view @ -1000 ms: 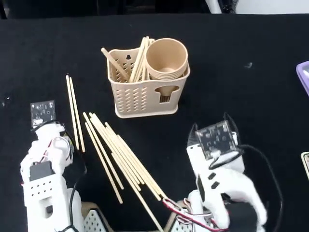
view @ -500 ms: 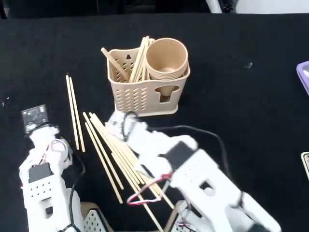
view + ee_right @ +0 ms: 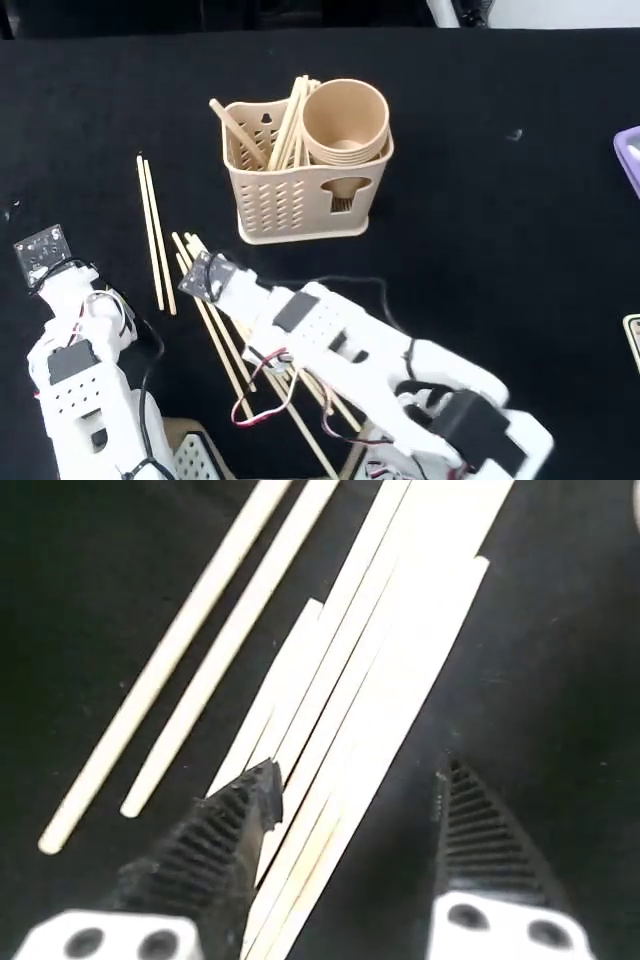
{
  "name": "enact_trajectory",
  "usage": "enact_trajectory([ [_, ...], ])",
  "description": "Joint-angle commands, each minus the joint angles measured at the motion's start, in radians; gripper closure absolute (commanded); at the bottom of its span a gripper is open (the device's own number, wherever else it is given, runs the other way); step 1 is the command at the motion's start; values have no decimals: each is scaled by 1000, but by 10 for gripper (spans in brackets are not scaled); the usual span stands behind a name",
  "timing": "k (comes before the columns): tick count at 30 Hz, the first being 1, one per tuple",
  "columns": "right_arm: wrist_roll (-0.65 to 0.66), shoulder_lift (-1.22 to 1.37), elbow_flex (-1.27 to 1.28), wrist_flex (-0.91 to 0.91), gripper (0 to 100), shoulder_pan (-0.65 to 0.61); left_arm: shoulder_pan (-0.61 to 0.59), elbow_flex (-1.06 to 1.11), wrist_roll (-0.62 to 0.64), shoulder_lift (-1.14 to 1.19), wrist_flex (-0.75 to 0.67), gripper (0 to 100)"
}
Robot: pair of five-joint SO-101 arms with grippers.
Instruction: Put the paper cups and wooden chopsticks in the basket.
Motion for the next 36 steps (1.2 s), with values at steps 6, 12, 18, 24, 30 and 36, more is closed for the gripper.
enact_trajectory([
  [6,-5,28,-22,44,760,-9,-12,-58,11,-14,-14,859],
  [12,28,28,-21,103,917,-9,-13,-58,11,-14,-12,860],
  [18,64,19,-45,137,965,46,-16,-56,11,-21,-11,862],
  [24,68,19,-186,259,986,227,-16,-56,11,-23,-12,862],
  [30,133,-5,-237,328,987,272,-16,-56,11,-23,-12,862],
  [36,124,-54,-194,330,907,160,-13,-56,11,-23,-14,862],
])
